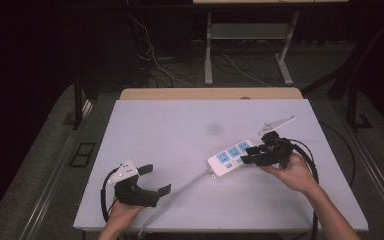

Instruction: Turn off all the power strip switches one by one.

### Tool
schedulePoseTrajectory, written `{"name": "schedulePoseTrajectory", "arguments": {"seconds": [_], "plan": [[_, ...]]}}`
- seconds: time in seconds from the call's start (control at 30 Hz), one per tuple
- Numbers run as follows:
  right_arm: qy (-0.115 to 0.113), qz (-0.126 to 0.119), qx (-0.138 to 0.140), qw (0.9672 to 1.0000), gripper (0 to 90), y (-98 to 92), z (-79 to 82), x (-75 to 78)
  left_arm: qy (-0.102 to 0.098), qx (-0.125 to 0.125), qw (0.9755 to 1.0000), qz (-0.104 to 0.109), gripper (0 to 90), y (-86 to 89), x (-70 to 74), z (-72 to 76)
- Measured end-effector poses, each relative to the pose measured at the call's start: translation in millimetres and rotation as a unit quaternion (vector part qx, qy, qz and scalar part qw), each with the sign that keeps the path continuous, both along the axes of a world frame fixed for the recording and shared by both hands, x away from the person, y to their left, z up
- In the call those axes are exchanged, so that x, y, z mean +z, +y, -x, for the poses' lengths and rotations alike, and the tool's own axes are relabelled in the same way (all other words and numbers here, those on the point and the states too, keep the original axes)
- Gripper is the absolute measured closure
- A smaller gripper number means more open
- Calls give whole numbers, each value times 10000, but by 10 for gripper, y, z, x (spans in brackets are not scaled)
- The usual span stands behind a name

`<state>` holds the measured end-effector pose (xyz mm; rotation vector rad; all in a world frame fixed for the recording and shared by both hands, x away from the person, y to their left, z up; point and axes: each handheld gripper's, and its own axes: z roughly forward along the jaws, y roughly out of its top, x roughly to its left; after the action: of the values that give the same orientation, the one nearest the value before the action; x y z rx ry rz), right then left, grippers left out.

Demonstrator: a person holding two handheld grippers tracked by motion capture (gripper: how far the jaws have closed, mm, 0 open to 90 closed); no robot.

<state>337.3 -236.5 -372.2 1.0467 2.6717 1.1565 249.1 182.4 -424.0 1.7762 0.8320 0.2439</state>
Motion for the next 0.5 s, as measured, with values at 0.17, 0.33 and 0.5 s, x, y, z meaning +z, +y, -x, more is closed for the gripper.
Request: {"name": "schedulePoseTrajectory", "arguments": {"seconds": [0.17,0.33,0.5], "plan": [[-260,-131,-379,9989,306,-133,162,17,0,34,10000,14,0,7,1,-1],[-399,-348,-715,9960,116,-257,360,-19,18,78,10000,28,0,17,-1,-3],[-309,-535,-894,9941,5,-361,551,-111,30,83,10000,2,0,22,-4,-4]]}}
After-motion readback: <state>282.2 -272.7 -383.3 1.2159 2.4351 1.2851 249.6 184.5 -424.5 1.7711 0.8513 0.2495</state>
